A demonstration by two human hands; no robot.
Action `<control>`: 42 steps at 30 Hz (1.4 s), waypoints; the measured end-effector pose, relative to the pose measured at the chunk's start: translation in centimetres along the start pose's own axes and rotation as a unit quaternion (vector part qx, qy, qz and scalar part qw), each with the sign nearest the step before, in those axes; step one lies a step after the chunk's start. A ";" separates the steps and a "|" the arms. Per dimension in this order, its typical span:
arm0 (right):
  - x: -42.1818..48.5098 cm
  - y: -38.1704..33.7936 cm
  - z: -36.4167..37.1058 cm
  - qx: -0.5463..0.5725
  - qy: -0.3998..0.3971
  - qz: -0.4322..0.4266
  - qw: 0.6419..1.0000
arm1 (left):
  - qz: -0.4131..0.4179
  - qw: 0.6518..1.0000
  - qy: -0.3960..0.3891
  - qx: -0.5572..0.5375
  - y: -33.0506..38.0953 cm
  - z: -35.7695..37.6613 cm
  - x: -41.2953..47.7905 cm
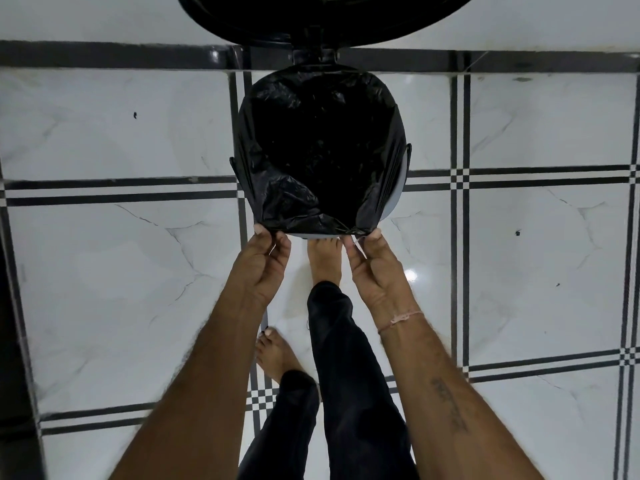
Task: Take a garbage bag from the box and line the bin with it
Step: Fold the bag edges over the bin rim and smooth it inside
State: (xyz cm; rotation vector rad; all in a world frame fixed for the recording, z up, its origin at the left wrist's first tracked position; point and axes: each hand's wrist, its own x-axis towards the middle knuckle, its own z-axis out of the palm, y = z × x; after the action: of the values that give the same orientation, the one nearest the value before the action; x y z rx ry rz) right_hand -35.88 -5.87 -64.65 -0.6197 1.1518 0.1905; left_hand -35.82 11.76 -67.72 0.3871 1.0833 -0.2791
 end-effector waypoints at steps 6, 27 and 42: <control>0.1 1.3 0.7 0.107 0.023 0.025 0.994 | -0.022 0.996 0.079 0.039 -0.4 1.0 0.7; 1.0 -1.4 2.0 0.182 0.013 0.050 0.982 | 0.054 0.985 0.103 0.124 1.7 2.9 0.7; 2.7 -2.1 2.0 -0.410 0.287 -0.277 0.820 | 0.080 0.968 0.156 0.180 1.7 4.0 -0.2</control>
State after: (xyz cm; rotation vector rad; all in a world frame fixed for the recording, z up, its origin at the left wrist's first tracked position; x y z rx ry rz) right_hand -32.25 -6.97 -65.83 -1.8554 1.3900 -0.0244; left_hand -32.04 11.55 -65.62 0.8628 1.3039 -0.2760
